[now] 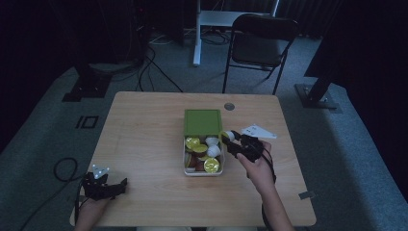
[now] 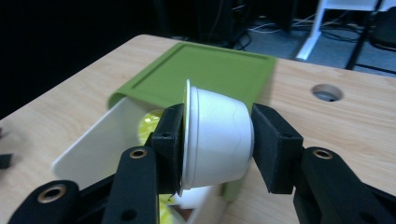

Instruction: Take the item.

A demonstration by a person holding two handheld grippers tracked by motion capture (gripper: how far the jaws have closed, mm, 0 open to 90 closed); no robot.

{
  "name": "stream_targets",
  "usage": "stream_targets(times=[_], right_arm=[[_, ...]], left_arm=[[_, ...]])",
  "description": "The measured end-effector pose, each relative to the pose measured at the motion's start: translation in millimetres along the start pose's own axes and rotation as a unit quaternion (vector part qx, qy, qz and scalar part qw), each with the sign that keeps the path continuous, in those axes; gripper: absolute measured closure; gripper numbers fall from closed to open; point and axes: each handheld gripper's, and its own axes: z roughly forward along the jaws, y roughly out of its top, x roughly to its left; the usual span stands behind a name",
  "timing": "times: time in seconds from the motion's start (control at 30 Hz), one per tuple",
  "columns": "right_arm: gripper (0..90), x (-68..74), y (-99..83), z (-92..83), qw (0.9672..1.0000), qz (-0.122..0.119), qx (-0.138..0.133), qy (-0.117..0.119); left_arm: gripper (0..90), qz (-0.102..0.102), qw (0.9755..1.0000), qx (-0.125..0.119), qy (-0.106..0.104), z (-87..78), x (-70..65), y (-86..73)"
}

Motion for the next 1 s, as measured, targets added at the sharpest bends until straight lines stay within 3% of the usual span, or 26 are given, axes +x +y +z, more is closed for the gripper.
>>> stream_targets(times=[0.47, 0.87, 1.0], right_arm=[[56.4, -32.6, -13.9, 8.6, 0.9978, 0.023, -0.009, -0.061], [56.3, -55.3, -27.3, 26.0, 0.9953, 0.036, -0.001, -0.090], [56.3, -67.0, -31.1, 35.3, 0.9937, 0.051, 0.006, -0.100]], left_arm=[[0.9, 0.000, 1.0000, 0.000, 0.000, 0.0, 0.0, 0.0], [0.9, 0.000, 1.0000, 0.000, 0.000, 0.0, 0.0, 0.0], [0.9, 0.000, 1.0000, 0.000, 0.000, 0.0, 0.0, 0.0]])
